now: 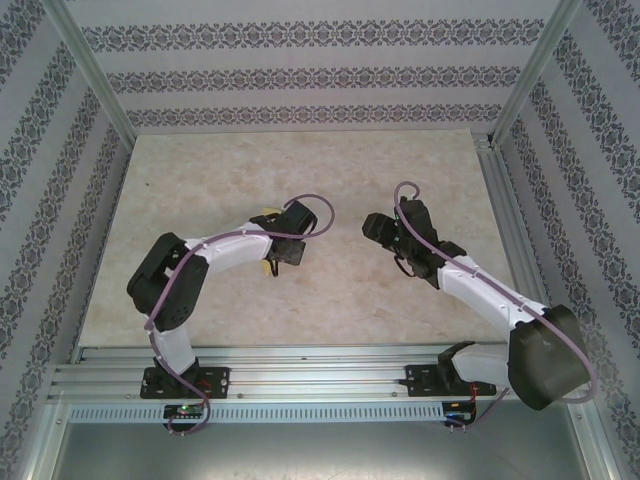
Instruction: Fold a paper plane with a square sheet of paper (pick it up from the middle)
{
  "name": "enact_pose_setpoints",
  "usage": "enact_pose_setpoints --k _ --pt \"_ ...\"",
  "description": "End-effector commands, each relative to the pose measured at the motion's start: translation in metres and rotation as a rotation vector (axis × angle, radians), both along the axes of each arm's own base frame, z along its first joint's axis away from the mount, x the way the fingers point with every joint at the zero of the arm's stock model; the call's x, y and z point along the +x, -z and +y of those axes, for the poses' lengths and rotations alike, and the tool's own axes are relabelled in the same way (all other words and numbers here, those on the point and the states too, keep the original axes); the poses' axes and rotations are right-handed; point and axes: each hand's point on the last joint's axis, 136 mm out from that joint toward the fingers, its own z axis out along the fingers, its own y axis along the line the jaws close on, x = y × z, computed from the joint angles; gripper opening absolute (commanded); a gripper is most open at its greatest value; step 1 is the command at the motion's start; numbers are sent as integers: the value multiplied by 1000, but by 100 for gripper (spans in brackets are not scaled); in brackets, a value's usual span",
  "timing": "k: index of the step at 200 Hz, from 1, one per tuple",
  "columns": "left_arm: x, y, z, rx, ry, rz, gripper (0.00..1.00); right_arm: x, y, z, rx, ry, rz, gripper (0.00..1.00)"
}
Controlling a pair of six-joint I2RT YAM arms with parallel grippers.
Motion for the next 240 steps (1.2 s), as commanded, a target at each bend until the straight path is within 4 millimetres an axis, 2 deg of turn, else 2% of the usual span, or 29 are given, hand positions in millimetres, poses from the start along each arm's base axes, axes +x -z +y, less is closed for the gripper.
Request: enact_pose_setpoints --k 1,17,37,64,87,114,139,166,189,240 --pt "7 -49 -6 -255 -20 -55 67 7 -12 12 -56 -26 -29 67" --pt "8 -67 9 -336 -60 -82 74 11 -14 30 -55 -55 -40 65" --pt "8 -75 38 -411 -154 -106 81 13 -13 63 -74 -110 -39 62" --pt "5 -67 83 -475 -307 -115 89 12 -8 127 -132 -225 -29 56" --pt "1 -57 110 -549 -428 -111 93 9 -2 183 -166 -322 -14 49" --pt "-1 -48 132 -617 -531 -112 96 6 7 246 -108 -434 21 38" --pt "-4 -41 146 -634 -589 -98 97 2 23 284 -61 -495 73 32" --pt "-7 -35 157 -648 -635 -97 98 0 45 306 -44 -529 134 31" --pt "-7 -34 159 -648 -650 -99 98 4 60 309 -62 -527 167 31" --pt "-6 -30 156 -663 -642 -83 99 7 101 287 -134 -505 262 31"
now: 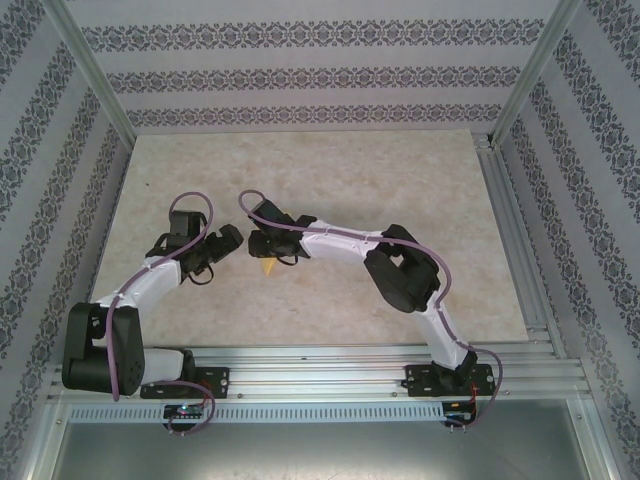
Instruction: Fold a paper plane with a square sheet of paper (pick it up from the middle)
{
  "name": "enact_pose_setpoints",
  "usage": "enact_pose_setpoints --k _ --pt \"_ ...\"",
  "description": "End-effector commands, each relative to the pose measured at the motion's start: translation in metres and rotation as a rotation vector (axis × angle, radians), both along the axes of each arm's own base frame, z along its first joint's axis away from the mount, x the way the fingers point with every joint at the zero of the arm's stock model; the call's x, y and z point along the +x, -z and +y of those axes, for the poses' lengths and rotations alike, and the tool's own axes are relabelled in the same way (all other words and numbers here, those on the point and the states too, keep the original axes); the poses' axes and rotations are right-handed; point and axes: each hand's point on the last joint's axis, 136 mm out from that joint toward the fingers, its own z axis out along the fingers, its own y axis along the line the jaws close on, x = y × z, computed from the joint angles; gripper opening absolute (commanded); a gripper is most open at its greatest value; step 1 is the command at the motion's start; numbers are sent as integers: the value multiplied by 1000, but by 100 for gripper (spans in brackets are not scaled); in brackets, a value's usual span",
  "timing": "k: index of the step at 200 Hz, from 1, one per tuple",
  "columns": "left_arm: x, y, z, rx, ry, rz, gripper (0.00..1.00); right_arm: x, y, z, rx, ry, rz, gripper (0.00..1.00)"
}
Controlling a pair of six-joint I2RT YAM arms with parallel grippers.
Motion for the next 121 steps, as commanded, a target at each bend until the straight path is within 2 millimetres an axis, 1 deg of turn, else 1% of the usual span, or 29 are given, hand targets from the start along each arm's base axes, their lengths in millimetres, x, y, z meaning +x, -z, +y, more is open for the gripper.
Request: enact_pose_setpoints --k 1,45,75,88,121 --pt "8 -7 -1 -34 -5 -43 99 3 13 -12 -34 12 40 31" --pt "11 -3 -17 -90 70 -35 98 4 26 -30 -46 -1 65 30" --pt "12 1 -29 -129 128 -24 97 2 30 -35 -34 -14 72 30" --pt "14 2 -35 -151 154 -23 95 2 30 -36 -27 -16 71 30" --pt "17 5 -65 -216 273 -19 85 2 29 -42 13 -10 80 30"
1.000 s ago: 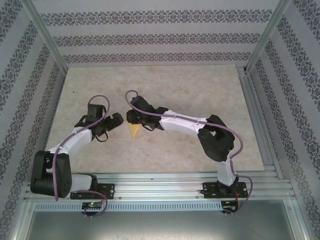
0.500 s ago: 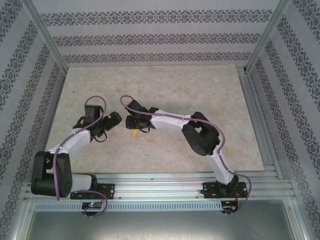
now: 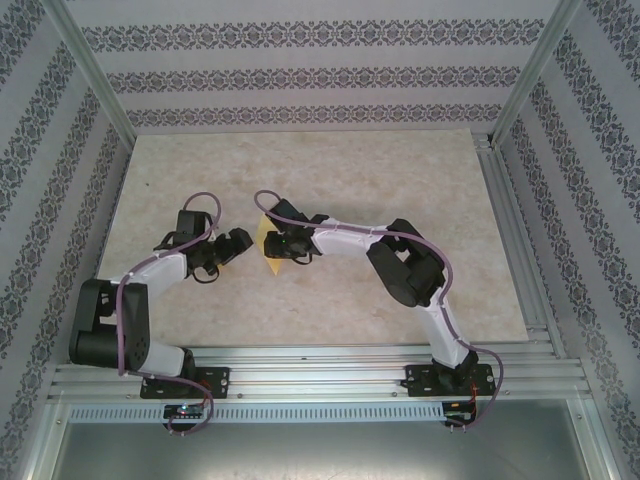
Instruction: Fold a paper plane with a square sheet of paper (pick it up from the middle)
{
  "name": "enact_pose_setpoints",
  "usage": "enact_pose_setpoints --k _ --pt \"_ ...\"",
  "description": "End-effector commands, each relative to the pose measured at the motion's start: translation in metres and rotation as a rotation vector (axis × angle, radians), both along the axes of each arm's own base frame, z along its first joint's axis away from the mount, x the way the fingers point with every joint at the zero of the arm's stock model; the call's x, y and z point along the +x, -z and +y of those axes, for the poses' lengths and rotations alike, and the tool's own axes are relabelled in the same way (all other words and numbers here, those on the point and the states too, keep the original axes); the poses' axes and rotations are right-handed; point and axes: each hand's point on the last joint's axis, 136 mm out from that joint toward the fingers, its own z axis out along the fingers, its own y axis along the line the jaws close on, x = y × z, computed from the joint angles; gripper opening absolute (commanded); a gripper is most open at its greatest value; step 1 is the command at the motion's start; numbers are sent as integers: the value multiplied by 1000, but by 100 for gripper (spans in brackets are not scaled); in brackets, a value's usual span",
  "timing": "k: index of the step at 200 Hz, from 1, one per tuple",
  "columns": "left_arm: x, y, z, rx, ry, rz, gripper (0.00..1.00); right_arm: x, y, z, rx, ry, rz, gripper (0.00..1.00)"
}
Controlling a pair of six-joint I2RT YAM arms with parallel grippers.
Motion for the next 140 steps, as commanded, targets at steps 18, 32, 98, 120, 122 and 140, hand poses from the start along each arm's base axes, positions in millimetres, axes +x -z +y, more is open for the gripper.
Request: enact_pose_setpoints --k 18,32,98,120,122,140 --pt "18 -16 -40 -97 151 -89 81 -7 -3 -14 55 -18 22 30" --pt "22 -16 -48 -106 171 -95 77 -9 -5 -17 95 -20 34 30" --pt "26 -5 -74 -142 237 -72 59 -20 -10 -34 190 -38 65 29" --pt "26 2 -76 -132 238 -49 57 -21 -8 -37 195 -36 70 28" --pt "26 2 -76 -132 238 -49 57 -20 -8 -37 196 -33 70 28" --pt "26 7 -80 -132 247 -36 53 -20 -7 -38 201 -31 71 27"
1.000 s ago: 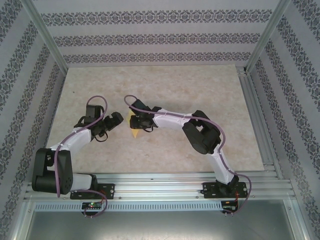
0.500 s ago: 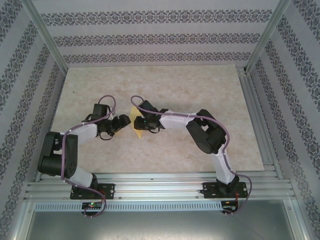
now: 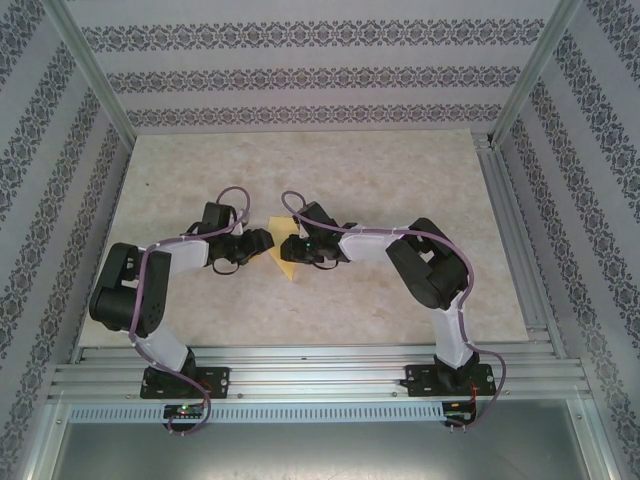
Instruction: Fold a paper plane with a square sheet of paper (pick it up from the middle)
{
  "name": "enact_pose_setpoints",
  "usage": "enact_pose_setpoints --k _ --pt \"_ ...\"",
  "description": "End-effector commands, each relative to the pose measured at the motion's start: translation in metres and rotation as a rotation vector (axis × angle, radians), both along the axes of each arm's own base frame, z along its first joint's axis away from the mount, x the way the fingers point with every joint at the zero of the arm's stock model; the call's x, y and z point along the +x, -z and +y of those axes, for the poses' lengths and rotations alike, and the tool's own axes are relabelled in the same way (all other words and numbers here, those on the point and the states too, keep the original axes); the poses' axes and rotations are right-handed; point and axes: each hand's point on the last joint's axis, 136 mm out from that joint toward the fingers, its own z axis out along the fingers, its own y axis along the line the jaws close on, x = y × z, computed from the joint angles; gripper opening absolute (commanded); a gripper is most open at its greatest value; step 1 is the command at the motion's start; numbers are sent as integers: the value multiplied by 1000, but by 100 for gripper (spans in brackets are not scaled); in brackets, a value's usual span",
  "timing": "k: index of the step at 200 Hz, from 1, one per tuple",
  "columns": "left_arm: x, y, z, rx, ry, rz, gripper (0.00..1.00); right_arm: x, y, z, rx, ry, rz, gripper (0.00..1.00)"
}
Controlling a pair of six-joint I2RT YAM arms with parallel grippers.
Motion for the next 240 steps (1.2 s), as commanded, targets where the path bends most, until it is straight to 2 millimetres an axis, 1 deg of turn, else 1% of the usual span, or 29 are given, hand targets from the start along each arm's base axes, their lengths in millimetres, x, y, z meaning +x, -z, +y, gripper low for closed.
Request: enact_pose_setpoints --k 1,17,46,97,119,156,173,187,198,212,231,240 --pt "9 -5 -10 -14 27 -33 52 -4 -5 -2 23 -3 8 27" --pt "9 -2 -13 -10 34 -23 50 -3 -5 -2 25 -2 8 27" --pt "10 0 -16 -6 40 -17 50 -3 -3 -3 23 2 10 26" --pt "15 -7 -23 -20 61 -44 44 -4 -1 -5 17 4 11 26" --pt "15 -3 -24 -17 65 -35 41 -3 -1 -7 15 6 10 26" --pt "15 3 -27 -31 76 -27 40 -3 1 -9 8 6 6 26" --pt "16 3 -28 -36 83 -32 36 -3 0 -9 8 -4 -3 25" --pt "18 2 -29 -30 87 -39 30 -2 0 -10 5 -10 -12 26" --pt "19 2 -28 -25 86 -42 23 -1 -4 -10 9 -22 -29 27" --pt "18 4 -26 -15 82 -36 15 2 -15 -10 16 -35 -66 28" --pt "15 5 -24 9 72 -25 6 8 -40 -10 30 -46 -155 33" --pt "13 4 -23 22 64 -20 4 11 -53 -13 30 -42 -204 35"
